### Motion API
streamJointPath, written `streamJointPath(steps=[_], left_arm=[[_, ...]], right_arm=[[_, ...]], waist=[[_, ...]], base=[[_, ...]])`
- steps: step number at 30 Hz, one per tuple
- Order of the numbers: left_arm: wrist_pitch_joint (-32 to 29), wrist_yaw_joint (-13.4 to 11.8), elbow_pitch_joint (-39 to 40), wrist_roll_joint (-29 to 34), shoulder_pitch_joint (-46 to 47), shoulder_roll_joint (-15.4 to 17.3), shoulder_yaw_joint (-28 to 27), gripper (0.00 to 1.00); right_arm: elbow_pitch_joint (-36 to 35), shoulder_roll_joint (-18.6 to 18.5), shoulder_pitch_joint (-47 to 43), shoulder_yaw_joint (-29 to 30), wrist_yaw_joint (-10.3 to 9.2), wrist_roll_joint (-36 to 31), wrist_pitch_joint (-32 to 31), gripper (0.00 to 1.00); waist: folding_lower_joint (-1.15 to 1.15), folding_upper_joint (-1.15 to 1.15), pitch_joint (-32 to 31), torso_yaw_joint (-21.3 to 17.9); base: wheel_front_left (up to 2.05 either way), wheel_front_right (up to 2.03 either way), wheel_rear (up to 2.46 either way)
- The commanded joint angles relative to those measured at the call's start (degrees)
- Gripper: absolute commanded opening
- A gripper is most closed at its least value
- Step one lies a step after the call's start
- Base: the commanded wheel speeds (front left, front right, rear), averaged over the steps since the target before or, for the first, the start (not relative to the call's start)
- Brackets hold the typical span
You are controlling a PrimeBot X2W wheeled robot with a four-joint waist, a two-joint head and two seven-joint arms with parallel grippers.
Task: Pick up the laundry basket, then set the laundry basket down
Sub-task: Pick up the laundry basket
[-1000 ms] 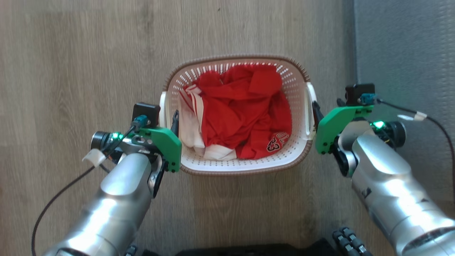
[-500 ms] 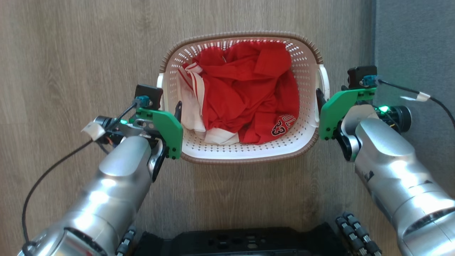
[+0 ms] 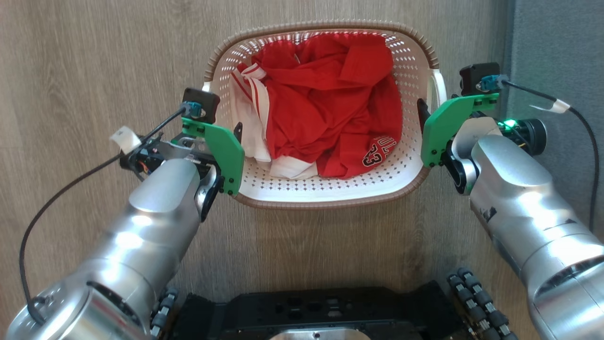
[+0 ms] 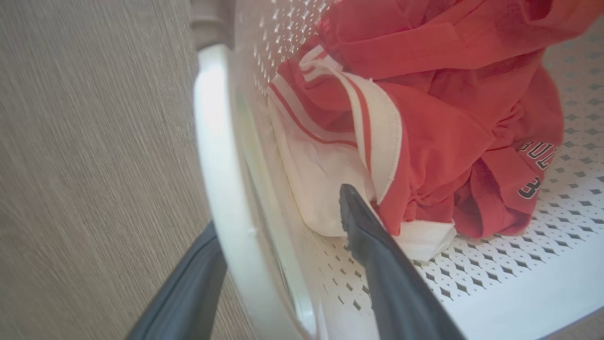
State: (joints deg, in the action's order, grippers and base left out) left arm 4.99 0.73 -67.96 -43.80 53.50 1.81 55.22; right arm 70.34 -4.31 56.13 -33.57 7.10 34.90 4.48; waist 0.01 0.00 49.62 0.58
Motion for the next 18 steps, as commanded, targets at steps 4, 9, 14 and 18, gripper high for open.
streamJointPath(steps=[4, 9, 14, 18], left_arm=[[-1.08, -0.26, -0.26, -1.56, 0.73, 1.07, 1.25, 1.00], [-2.05, -0.46, -0.08, -2.92, 1.67, 1.07, 3.20, 1.00], [-2.86, -0.72, 0.06, -4.29, 2.32, 1.07, 5.03, 1.00], [-3.33, -0.94, 0.23, -5.15, 2.61, 1.07, 6.05, 1.00]], right_arm=[[0.14, 1.12, -1.28, -1.93, 0.39, 1.32, -0.92, 1.00], [0.32, 1.26, -0.76, -3.04, 0.39, 2.28, -1.17, 1.00], [0.78, 1.31, -0.40, -3.94, 0.39, 3.11, -1.60, 1.00], [0.96, 1.33, -0.25, -4.59, 0.39, 3.43, -1.56, 1.00]], waist=[[-0.01, 0.00, 0.97, 0.16], [-0.01, 0.00, 1.78, 0.37], [-0.01, 0.00, 2.52, 0.72], [-0.01, 0.00, 2.91, 0.92]], base=[[0.00, 0.00, 0.00], [0.00, 0.00, 0.00], [0.00, 0.00, 0.00], [0.00, 0.00, 0.00]])
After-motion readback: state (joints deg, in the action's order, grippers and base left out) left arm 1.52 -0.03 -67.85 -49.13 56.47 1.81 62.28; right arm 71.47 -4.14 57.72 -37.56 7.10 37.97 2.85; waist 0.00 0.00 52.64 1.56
